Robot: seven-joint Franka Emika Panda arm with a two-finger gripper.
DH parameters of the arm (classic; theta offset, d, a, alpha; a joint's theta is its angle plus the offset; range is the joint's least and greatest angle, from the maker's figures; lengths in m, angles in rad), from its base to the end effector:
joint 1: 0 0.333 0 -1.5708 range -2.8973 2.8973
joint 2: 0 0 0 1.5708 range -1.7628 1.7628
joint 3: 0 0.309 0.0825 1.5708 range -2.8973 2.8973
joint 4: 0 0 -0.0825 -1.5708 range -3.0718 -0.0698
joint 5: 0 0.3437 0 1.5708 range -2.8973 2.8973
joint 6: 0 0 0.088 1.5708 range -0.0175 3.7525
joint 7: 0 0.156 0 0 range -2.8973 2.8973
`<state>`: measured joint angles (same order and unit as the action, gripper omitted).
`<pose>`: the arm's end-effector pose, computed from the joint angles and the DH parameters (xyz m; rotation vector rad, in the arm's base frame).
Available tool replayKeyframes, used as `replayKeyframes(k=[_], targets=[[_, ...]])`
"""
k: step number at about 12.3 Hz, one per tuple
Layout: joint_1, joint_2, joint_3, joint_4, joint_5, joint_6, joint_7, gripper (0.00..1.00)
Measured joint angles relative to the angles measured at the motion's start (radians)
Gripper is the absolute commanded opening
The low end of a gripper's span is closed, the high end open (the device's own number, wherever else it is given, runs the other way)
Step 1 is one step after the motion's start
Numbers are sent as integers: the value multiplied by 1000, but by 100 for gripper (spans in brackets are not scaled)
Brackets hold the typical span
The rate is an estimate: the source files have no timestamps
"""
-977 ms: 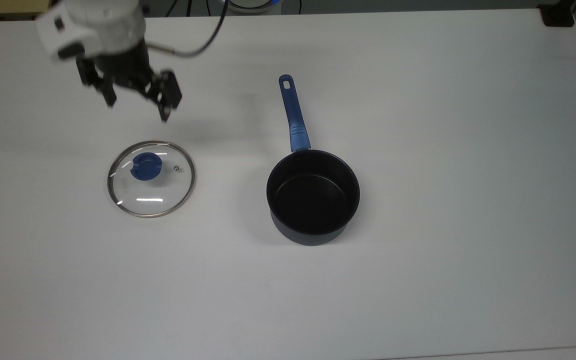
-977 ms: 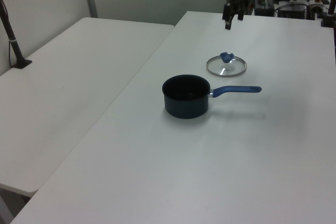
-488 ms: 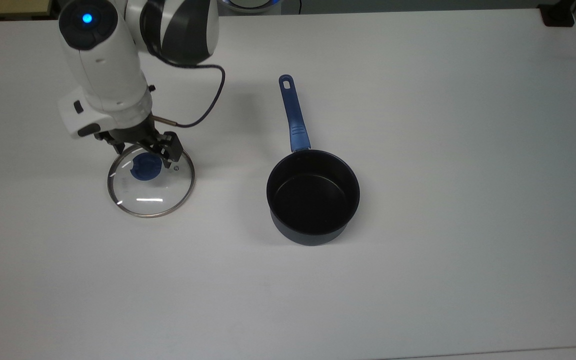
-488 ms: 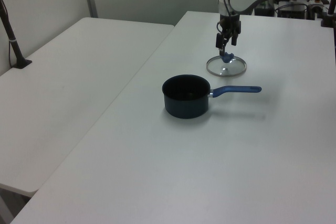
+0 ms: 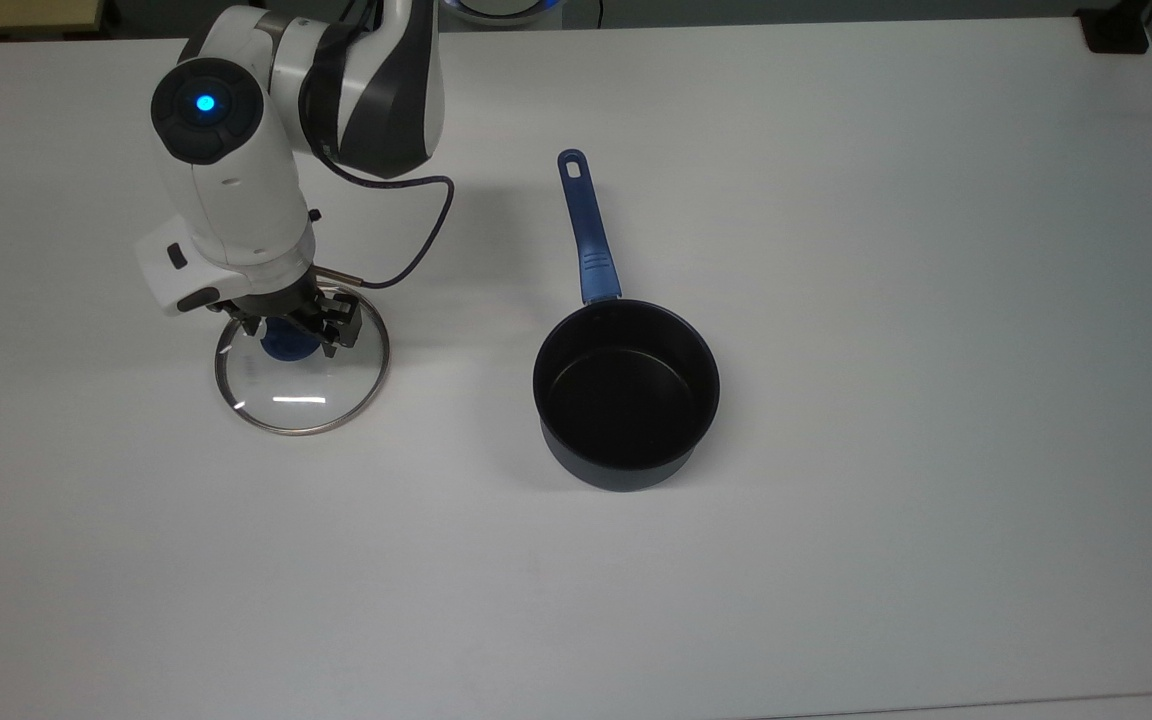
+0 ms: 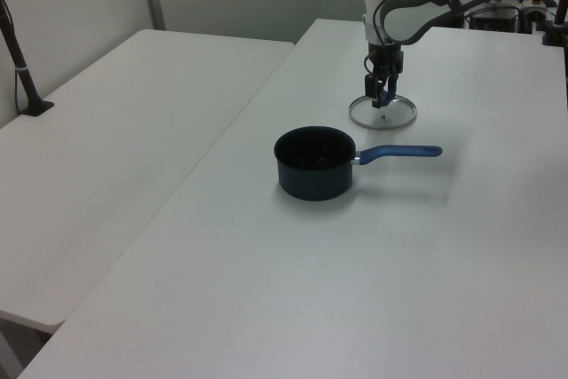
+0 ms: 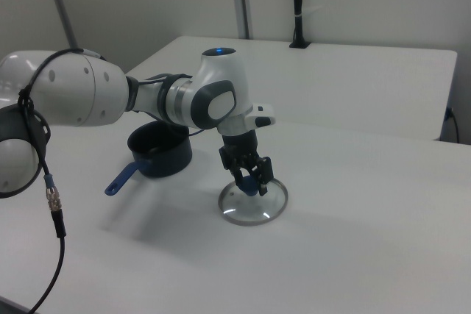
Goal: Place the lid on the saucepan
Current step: 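Close the gripper on the blue knob of the glass lid, then lift the glass lid and carry it toward the black saucepan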
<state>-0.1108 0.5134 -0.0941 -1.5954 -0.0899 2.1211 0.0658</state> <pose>0.6374 -0.1338 0.3034 3.0010 -0.3190 0.0080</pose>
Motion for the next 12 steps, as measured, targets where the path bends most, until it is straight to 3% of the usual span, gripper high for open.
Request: replayKeyframes(k=[3, 7, 9, 12], targets=[[0, 0, 0, 11, 0, 0, -4, 53], [-1, -36, 0, 37, 0, -8, -4, 52], [5, -64, 0, 89, 0, -91, -4, 52], [103, -82, -32, 179, 1, -169, 35, 52]])
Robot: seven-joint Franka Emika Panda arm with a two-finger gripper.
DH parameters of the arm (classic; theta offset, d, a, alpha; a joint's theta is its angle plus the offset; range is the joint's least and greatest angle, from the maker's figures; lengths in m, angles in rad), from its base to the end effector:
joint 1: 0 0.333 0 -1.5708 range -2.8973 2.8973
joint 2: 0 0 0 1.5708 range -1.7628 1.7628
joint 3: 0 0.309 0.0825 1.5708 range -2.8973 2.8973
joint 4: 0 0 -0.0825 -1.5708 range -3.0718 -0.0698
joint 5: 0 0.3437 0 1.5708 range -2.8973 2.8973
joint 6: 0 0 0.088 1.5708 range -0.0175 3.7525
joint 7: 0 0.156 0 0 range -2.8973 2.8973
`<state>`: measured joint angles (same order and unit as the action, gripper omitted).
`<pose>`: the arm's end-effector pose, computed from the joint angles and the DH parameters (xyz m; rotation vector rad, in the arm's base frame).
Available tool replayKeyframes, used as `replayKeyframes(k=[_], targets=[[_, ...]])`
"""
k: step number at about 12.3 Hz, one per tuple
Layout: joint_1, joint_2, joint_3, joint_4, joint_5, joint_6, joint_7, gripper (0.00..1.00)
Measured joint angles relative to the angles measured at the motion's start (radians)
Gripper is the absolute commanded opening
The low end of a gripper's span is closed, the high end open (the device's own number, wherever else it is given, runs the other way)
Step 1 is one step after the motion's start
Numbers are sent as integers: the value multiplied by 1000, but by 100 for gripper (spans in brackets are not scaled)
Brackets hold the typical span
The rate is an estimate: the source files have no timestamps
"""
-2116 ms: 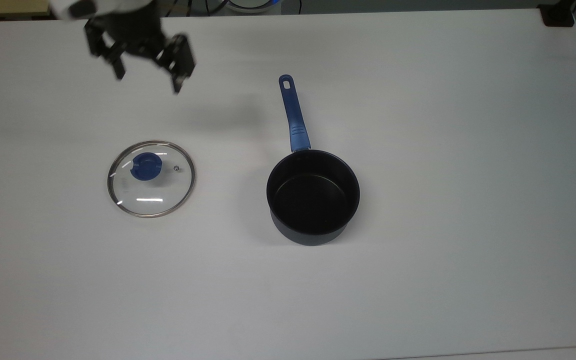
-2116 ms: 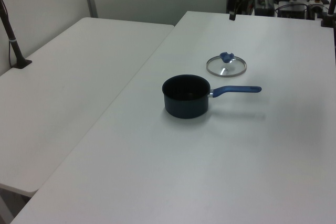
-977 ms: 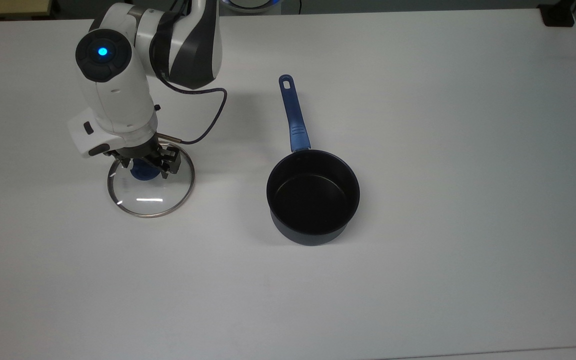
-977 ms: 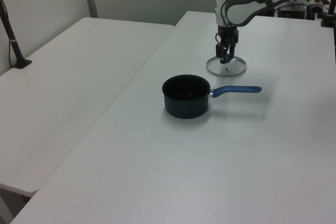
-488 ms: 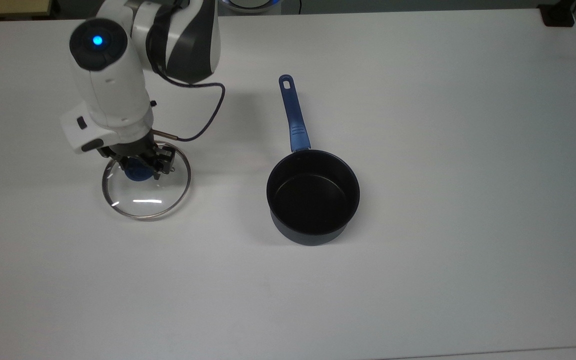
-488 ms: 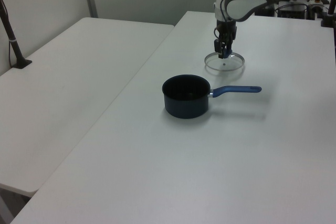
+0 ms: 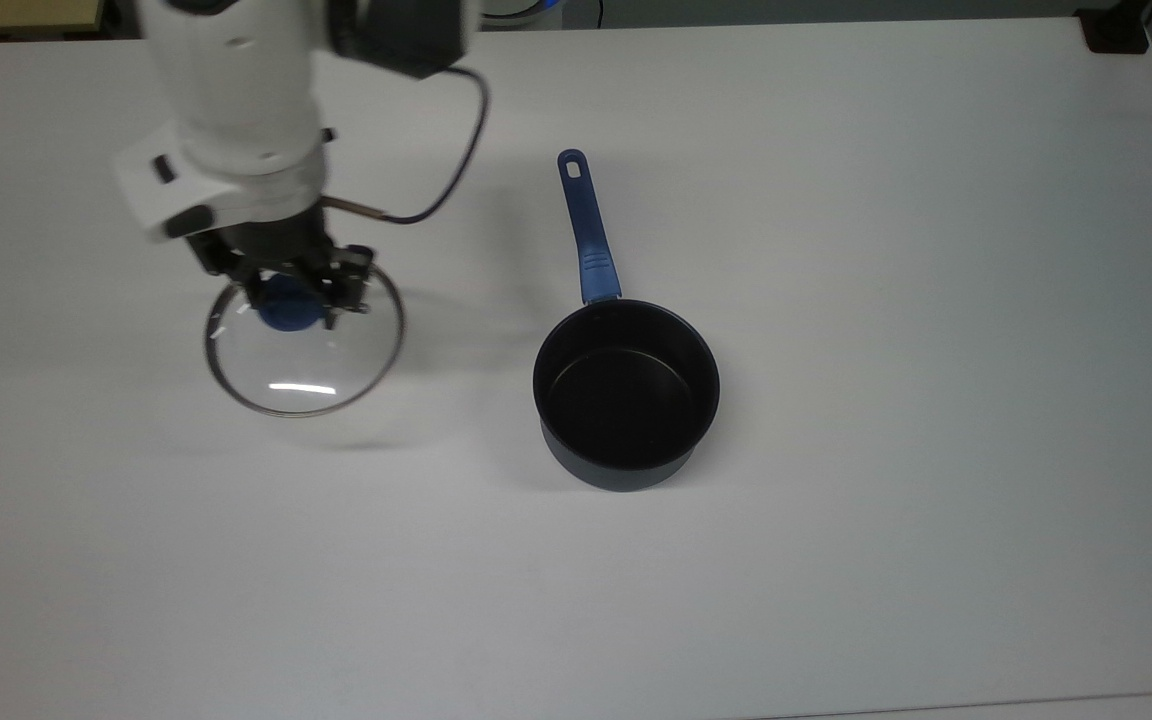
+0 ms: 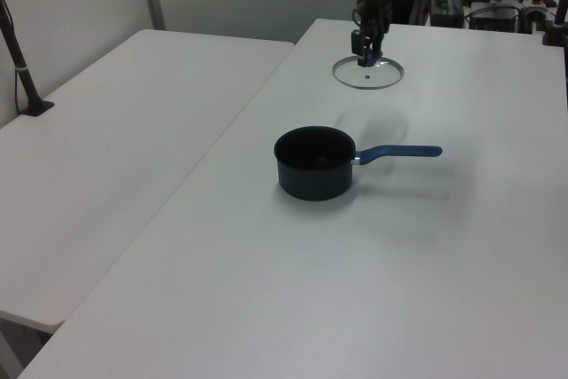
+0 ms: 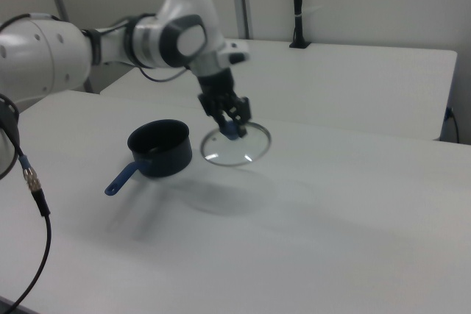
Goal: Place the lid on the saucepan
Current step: 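Lift the glass lid and carry it toward the black saucepan, then lower the lid onto the saucepan rim and open the gripper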
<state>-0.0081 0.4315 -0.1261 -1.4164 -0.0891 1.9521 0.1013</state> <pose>0.6553 -0.0862 0.4213 2.9855 -0.2882 0.1578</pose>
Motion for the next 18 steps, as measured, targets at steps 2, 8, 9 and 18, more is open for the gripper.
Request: replayKeyframes(k=[2, 8, 9, 18], targets=[[104, 0, -18, 36, 0, -45, 54, 52], [370, 52, -22, 63, 0, -32, 285, 52], [389, 65, -23, 66, 0, -19, 303, 52], [407, 144, -31, 95, -20, 66, 354, 65]])
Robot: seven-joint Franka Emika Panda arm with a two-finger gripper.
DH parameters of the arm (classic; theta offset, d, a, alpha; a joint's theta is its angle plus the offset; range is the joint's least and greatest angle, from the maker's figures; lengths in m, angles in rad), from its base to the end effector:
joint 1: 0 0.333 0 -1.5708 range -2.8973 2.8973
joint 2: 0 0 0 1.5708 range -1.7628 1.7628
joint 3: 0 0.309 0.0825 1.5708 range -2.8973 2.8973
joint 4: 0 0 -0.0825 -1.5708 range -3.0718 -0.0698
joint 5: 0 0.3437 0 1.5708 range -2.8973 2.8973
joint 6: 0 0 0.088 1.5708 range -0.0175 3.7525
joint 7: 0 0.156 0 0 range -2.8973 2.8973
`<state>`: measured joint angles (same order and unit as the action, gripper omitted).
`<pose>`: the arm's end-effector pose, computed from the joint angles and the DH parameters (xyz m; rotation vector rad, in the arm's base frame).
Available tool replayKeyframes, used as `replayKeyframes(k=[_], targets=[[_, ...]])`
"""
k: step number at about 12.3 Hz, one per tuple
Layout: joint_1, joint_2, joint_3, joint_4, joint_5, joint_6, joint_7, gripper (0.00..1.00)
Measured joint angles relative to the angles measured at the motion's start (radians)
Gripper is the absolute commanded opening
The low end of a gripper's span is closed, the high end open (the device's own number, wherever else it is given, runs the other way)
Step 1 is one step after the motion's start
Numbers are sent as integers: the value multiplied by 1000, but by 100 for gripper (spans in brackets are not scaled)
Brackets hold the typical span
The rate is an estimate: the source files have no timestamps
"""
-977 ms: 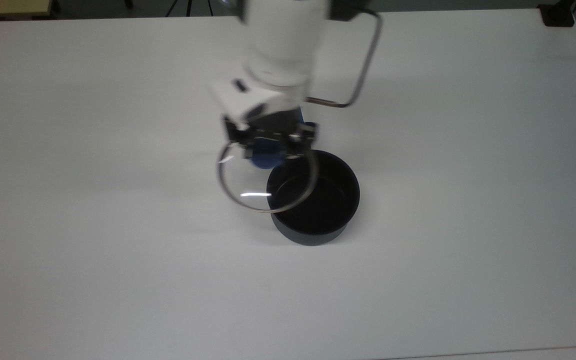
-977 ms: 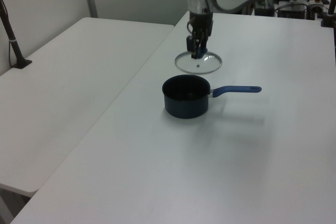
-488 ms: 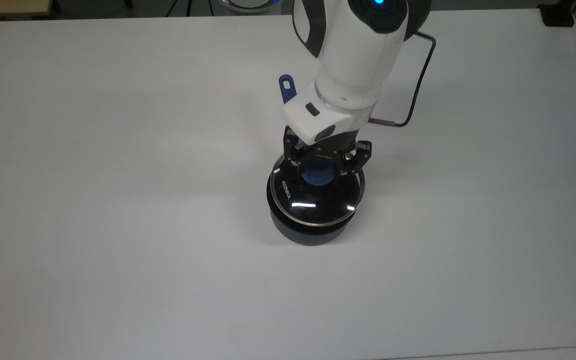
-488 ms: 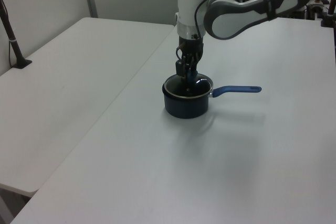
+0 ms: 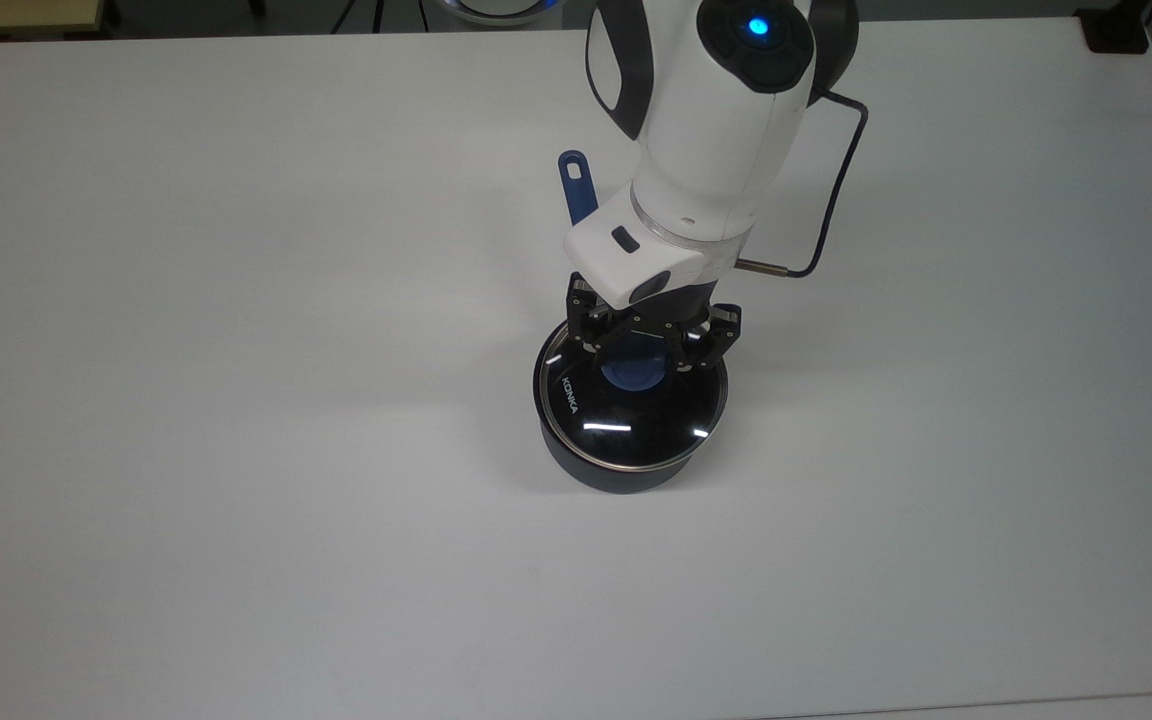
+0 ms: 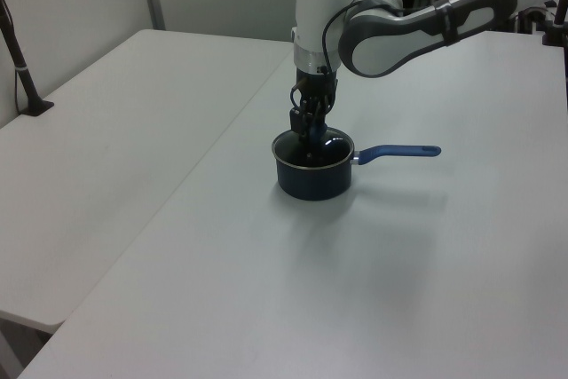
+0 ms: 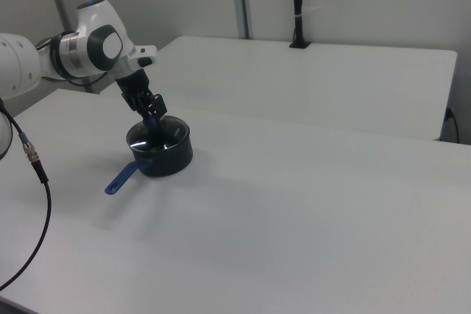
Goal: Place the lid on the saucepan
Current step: 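Lower the lid onto the saucepan rim and open the gripper, then raise the open gripper away from the lid knob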
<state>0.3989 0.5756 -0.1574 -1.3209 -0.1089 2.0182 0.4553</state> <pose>0.6731 0.1761 0.3766 2.9915 -0.2132 0.2759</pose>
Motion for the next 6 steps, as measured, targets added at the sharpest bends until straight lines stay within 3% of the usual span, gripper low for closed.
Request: replayKeyframes(k=[2, 6], targets=[[4, 4, 0, 2, -28, 3, 8, 100], [4, 14, -2, 12, -62, 15, 17, 100]])
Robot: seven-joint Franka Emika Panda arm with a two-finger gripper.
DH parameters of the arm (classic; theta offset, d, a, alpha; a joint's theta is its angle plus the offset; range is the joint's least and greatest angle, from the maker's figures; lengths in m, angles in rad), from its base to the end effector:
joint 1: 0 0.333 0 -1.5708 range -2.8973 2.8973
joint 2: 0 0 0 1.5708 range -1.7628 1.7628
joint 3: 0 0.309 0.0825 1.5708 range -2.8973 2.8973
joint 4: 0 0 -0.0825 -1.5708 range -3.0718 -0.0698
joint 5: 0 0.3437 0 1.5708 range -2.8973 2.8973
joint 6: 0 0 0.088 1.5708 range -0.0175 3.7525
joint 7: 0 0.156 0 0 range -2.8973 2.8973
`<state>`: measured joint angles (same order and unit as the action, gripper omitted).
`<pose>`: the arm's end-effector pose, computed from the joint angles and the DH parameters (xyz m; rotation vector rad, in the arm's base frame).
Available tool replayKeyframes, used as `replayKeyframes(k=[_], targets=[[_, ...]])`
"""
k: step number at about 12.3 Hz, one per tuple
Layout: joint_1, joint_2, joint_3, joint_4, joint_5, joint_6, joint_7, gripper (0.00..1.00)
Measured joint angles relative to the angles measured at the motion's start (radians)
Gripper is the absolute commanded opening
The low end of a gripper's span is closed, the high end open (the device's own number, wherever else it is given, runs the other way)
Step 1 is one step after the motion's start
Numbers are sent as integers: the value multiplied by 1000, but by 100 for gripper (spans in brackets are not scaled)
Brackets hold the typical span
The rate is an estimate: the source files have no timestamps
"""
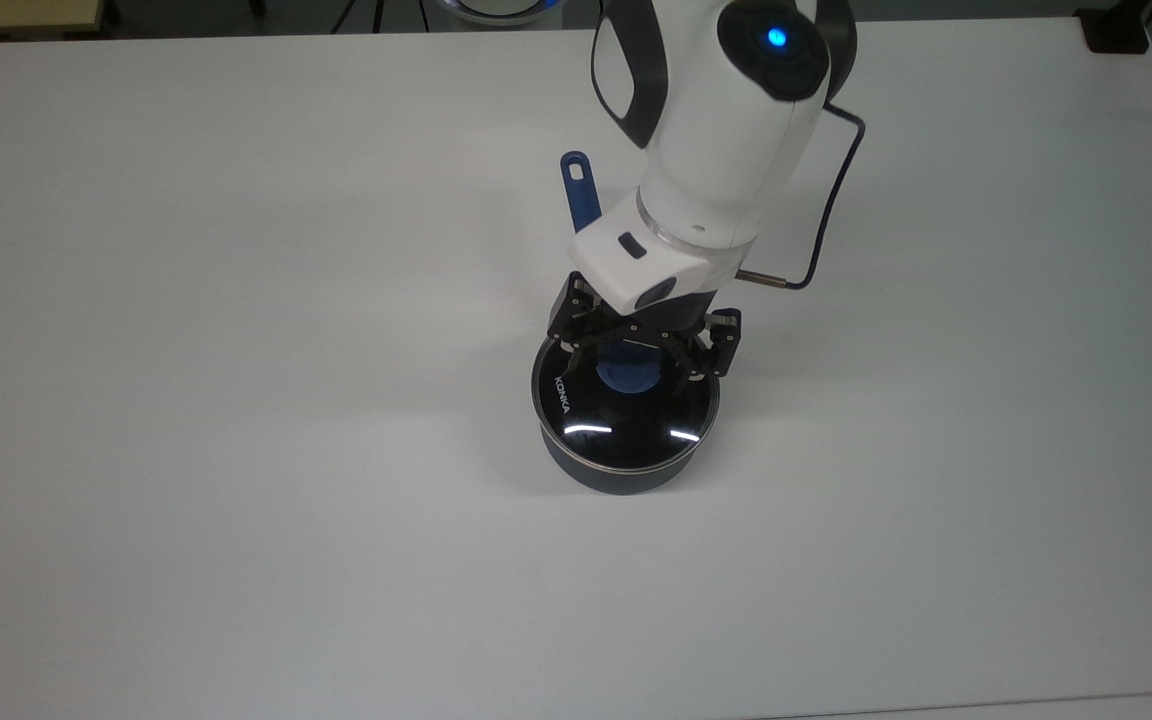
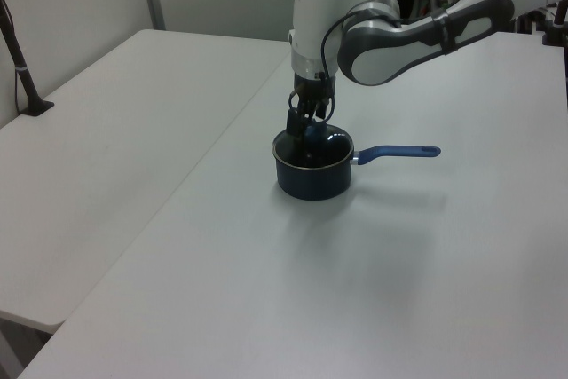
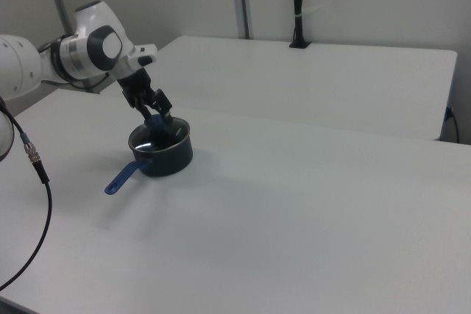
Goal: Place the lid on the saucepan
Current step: 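Raise the open gripper away from the lid knob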
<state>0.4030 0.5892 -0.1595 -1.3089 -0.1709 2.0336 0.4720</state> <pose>0.6789 0.1741 0.3758 2.9387 -0.1911 0.3232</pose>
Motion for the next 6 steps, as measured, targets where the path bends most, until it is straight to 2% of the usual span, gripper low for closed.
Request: replayKeyframes(k=[1, 3, 4, 6], targets=[[-2, -14, -1, 7, 0, 0, 3, 100], [-16, -100, 3, -22, 4, -2, 2, 100], [-41, -168, 23, -71, 4, -29, -15, 100], [-144, -318, 90, -191, 26, -112, -74, 100]])
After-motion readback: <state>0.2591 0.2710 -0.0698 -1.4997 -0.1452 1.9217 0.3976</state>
